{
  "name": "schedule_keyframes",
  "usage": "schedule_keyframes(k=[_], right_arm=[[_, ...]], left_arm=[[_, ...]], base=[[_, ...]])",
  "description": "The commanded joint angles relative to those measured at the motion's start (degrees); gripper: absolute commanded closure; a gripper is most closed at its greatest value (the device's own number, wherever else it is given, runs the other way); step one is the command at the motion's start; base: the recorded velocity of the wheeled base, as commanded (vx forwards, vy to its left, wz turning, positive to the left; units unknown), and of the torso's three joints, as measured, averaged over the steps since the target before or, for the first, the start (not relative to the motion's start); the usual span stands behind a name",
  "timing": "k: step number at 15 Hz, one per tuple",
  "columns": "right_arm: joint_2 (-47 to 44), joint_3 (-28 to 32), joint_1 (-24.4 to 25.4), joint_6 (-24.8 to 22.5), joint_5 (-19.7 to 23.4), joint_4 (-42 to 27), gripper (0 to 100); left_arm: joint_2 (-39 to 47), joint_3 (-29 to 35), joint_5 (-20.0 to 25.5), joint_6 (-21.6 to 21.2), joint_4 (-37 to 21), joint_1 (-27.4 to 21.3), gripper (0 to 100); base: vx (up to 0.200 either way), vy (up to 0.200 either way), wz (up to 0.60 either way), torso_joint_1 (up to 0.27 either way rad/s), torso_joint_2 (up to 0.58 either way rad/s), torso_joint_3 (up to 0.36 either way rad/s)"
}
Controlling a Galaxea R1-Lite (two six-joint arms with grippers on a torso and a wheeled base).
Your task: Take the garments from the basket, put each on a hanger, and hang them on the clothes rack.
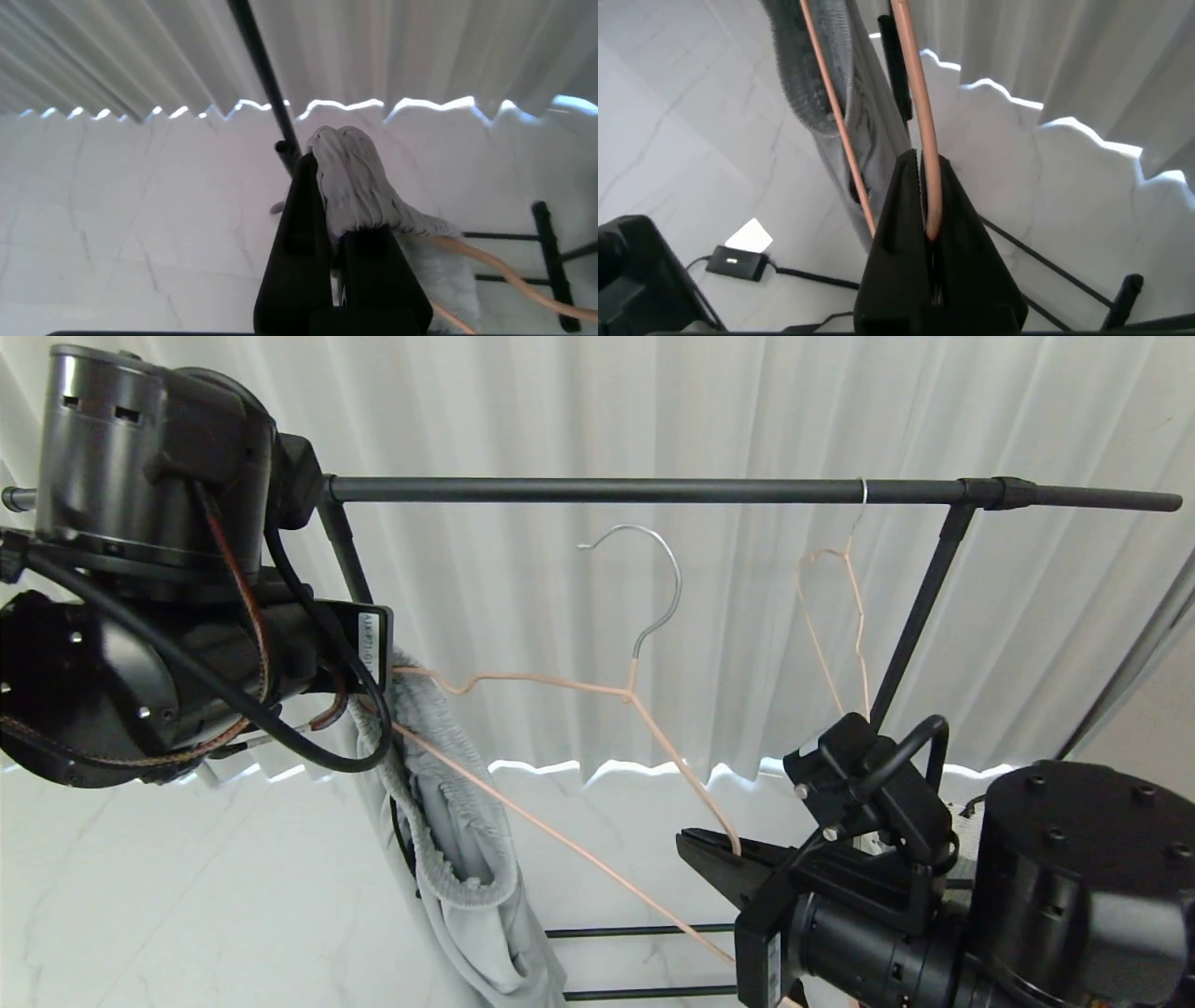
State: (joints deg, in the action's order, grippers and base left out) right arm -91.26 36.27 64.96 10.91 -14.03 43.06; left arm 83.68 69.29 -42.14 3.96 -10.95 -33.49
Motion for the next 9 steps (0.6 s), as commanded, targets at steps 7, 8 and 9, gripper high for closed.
schedule_keyframes(k=[7, 8, 9], right_arm=[[-3.66, 1.61, 7.81, 1.57, -1.53, 1.33, 100], [-4.63, 2.05, 8.25, 1.57, -1.53, 2.03, 100], [-6.12, 2.84, 8.25, 1.57, -1.53, 3.26, 100]], left_arm=[[0.52, 0.58, -0.22, 0.17, -0.13, -1.41, 100], [0.52, 0.49, -0.22, 0.26, -0.13, -1.41, 100], [0.44, 0.58, -0.22, 0.34, -0.13, -1.49, 100]], base=[[0.000, 0.000, 0.00, 0.000, 0.00, 0.000], [0.000, 0.000, 0.00, 0.000, 0.00, 0.000], [0.000, 0.000, 0.00, 0.000, 0.00, 0.000]])
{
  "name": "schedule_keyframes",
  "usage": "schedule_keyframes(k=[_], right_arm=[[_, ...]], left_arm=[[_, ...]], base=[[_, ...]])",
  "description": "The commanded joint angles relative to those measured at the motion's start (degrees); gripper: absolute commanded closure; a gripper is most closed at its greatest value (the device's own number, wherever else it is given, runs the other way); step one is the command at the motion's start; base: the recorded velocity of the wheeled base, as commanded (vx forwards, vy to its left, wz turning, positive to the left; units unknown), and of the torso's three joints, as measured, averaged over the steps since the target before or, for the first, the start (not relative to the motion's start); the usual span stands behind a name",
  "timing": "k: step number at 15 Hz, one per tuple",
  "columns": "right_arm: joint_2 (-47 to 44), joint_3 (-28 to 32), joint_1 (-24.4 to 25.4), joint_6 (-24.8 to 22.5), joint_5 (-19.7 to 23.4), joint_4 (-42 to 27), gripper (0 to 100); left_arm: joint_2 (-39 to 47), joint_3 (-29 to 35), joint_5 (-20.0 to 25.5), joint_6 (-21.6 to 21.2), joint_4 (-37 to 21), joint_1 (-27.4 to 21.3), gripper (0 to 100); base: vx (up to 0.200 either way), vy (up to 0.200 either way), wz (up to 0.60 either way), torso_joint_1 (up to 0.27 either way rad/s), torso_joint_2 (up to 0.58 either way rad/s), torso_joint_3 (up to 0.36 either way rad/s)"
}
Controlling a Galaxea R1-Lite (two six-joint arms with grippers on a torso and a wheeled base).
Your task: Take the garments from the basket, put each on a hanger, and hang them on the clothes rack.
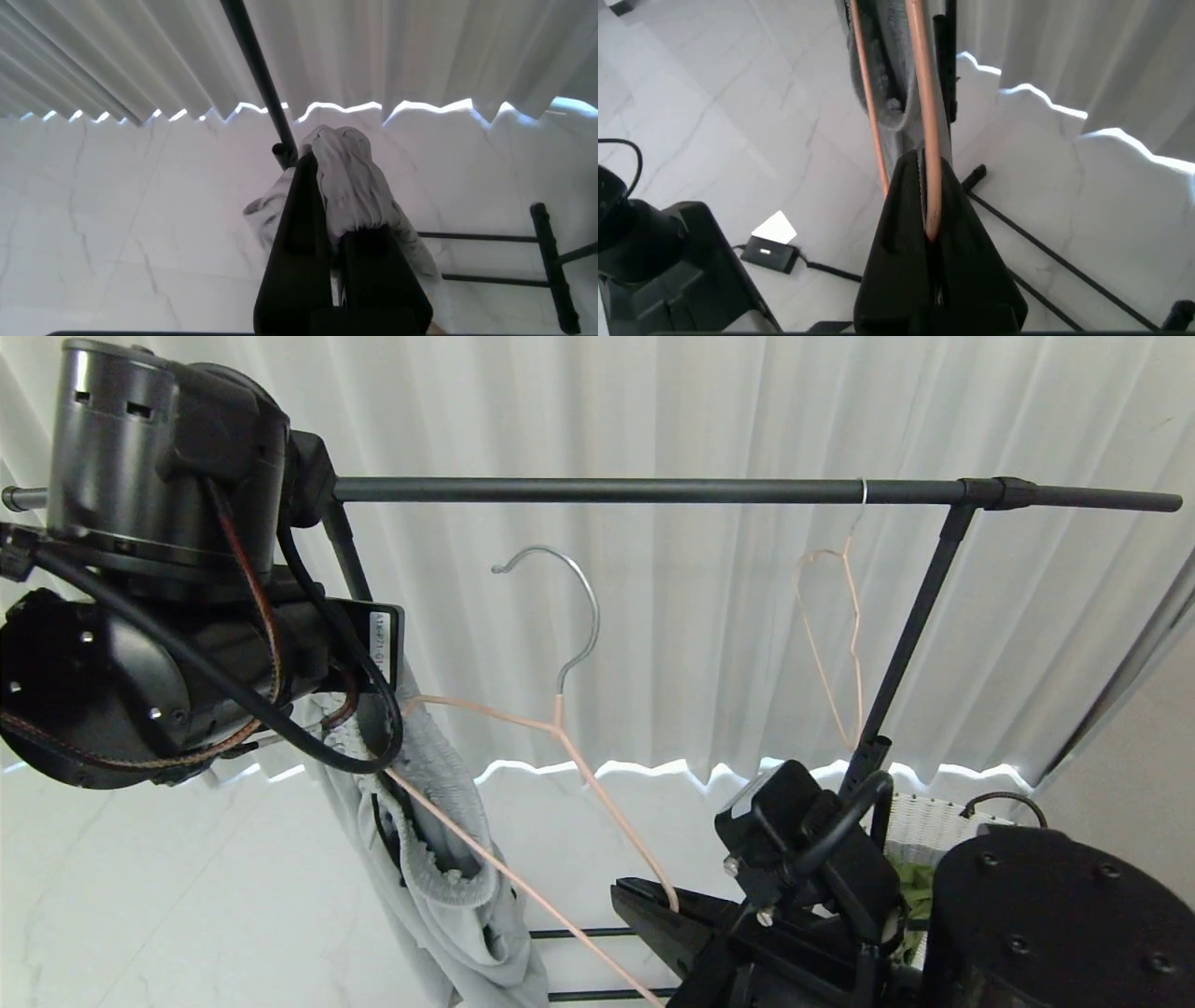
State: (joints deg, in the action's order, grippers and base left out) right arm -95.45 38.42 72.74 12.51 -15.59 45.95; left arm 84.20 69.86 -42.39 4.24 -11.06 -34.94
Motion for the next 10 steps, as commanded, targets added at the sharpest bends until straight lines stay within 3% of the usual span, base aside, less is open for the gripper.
schedule_keyframes(k=[1, 5, 7, 10], right_arm=[[-3.60, 1.57, 0.47, 0.06, 0.04, 1.78, 100], [-5.36, 2.36, -0.85, 0.32, -1.11, 2.83, 100], [-4.48, 2.27, -2.43, 2.43, -5.33, 2.83, 100], [-0.44, 1.13, -4.01, 3.05, -5.94, 2.83, 100]], left_arm=[[-0.09, 0.01, 0.02, 0.33, -0.02, -0.13, 100], [-0.62, -0.17, -0.06, 0.86, -0.02, -0.04, 100], [-1.76, -0.43, -0.59, 0.59, -0.11, -0.04, 100], [-3.96, -4.47, -0.86, -2.48, -0.19, -0.13, 100]], base=[[0.000, 0.000, 0.00, 0.000, 0.00, 0.000], [0.000, 0.000, 0.00, 0.000, 0.00, 0.000], [0.000, 0.000, 0.00, 0.000, 0.00, 0.000], [0.000, 0.000, 0.00, 0.000, 0.00, 0.000]])
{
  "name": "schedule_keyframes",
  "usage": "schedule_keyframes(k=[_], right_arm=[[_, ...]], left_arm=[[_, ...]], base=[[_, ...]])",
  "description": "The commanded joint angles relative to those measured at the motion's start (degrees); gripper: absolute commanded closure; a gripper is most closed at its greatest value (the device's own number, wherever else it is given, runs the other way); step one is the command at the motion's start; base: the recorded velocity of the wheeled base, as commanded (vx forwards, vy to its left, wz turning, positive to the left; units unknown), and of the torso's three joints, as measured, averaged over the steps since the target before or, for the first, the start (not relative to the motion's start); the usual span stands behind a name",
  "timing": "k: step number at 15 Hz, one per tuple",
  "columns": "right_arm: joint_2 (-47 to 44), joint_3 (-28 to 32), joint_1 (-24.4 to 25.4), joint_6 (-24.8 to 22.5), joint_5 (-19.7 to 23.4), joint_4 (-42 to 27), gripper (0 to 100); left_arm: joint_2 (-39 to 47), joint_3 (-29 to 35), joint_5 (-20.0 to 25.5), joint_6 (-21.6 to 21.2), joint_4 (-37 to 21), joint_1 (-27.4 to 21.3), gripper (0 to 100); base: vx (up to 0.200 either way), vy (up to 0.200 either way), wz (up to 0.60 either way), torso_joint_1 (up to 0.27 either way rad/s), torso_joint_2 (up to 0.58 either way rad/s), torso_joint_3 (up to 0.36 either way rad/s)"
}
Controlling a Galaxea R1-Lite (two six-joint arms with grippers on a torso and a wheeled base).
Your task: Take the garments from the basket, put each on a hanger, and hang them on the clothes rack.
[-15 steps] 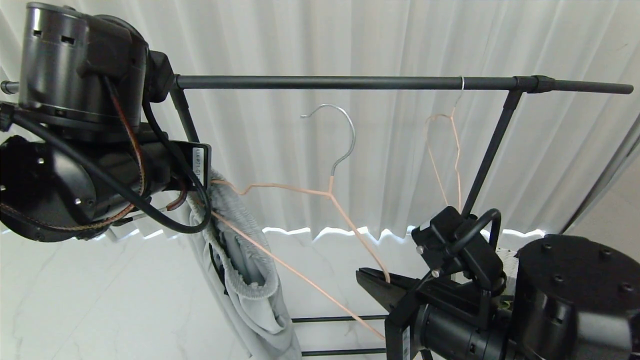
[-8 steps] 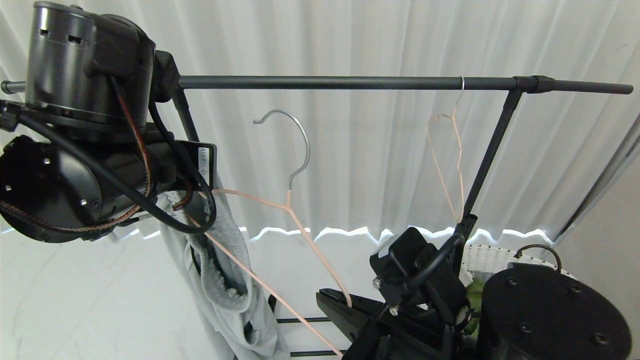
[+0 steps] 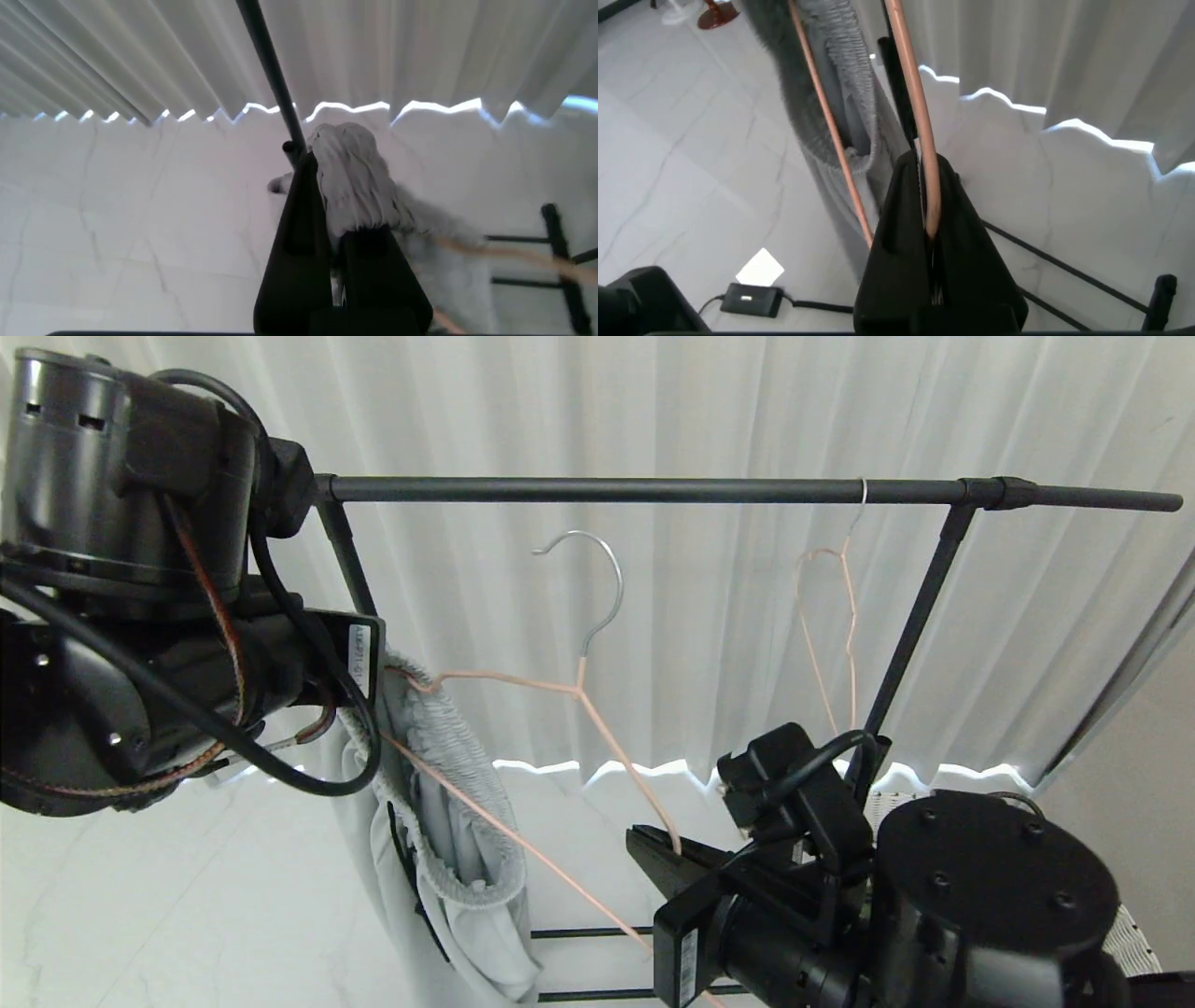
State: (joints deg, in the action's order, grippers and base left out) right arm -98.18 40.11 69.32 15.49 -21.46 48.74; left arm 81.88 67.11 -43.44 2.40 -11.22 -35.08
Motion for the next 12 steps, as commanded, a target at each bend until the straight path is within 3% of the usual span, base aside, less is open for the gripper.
schedule_keyframes(k=[1, 5, 12], right_arm=[[3.35, -1.26, -0.59, -0.03, -0.08, 0.04, 100], [5.63, -4.16, 0.12, -0.38, 0.10, 0.04, 100], [5.28, -7.50, 1.79, -0.55, 0.27, 0.13, 100]], left_arm=[[-2.08, -2.69, 0.54, -1.52, 0.05, -0.60, 100], [-0.59, -3.04, 0.81, -0.73, 0.14, -7.89, 100], [1.17, 0.39, 0.72, 3.49, 0.14, -14.40, 100]], base=[[0.000, 0.000, 0.00, 0.000, 0.00, 0.000], [0.000, 0.000, 0.00, 0.000, 0.00, 0.000], [0.000, 0.000, 0.00, 0.000, 0.00, 0.000]])
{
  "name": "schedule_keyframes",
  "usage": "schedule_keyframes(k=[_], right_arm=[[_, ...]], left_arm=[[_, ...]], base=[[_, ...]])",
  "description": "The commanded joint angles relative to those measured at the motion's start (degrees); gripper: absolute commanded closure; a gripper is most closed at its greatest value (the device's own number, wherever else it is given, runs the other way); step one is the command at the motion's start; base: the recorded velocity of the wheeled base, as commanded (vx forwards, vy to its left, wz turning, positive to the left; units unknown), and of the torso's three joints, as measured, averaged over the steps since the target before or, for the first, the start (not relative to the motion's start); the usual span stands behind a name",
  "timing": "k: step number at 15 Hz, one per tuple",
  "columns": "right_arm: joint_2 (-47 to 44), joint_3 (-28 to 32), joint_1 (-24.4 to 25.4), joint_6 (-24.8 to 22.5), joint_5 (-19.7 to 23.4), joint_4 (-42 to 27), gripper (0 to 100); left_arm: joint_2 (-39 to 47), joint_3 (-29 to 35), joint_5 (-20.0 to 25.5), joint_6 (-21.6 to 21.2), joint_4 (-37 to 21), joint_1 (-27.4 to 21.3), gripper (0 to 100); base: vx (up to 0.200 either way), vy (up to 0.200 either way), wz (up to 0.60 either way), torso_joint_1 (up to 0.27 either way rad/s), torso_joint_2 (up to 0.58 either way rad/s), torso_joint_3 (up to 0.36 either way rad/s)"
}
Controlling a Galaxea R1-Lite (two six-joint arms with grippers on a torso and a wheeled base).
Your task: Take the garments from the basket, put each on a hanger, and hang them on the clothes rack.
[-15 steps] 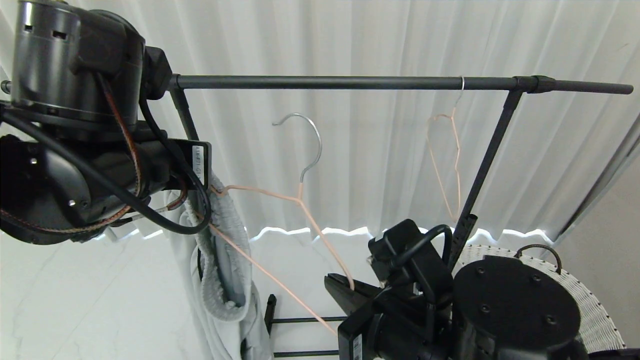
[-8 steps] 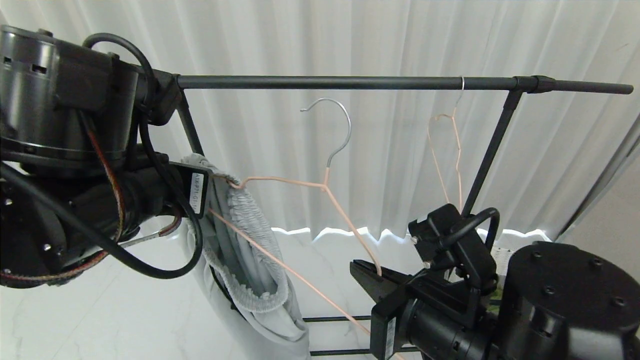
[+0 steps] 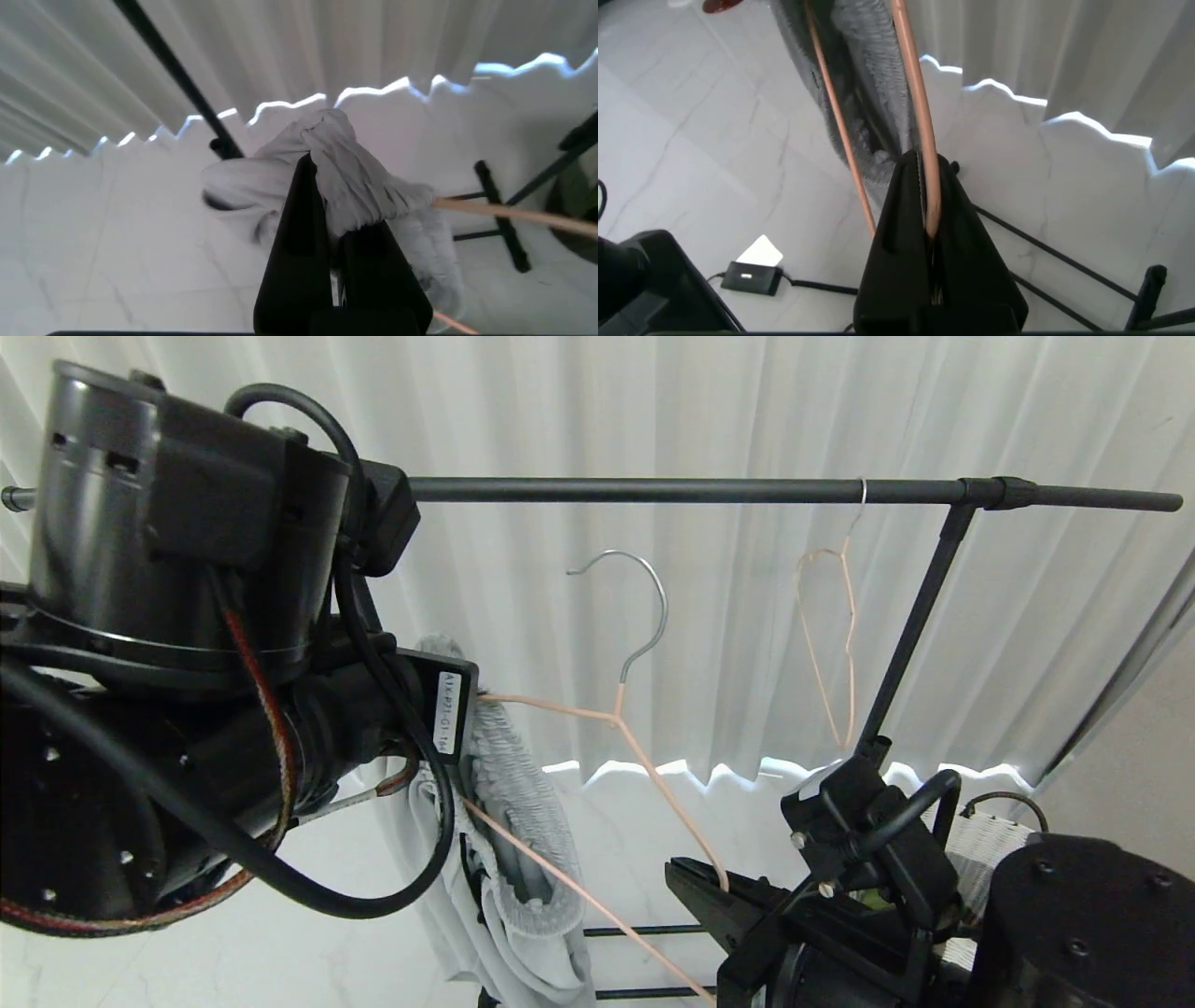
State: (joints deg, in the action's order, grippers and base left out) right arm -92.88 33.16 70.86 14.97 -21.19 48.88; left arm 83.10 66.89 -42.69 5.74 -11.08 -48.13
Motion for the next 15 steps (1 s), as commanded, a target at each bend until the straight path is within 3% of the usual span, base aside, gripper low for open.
schedule_keyframes(k=[1, 6, 15], right_arm=[[-0.28, -0.55, 0.24, -0.03, 0.01, -0.02, 100], [-1.69, -0.20, 0.24, 0.06, 0.01, 0.69, 100], [-1.87, -0.46, 0.42, -1.00, 0.01, 3.50, 100]], left_arm=[[-0.40, 0.61, -0.02, 0.85, 0.01, -2.94, 100], [-1.10, 1.14, -0.02, 5.07, 0.01, -12.08, 100], [-1.10, 0.43, -0.02, 7.62, 0.01, -16.56, 100]], base=[[0.000, 0.000, 0.00, 0.000, 0.00, 0.000], [0.000, 0.000, 0.00, 0.000, 0.00, 0.000], [0.000, 0.000, 0.00, 0.000, 0.00, 0.000]])
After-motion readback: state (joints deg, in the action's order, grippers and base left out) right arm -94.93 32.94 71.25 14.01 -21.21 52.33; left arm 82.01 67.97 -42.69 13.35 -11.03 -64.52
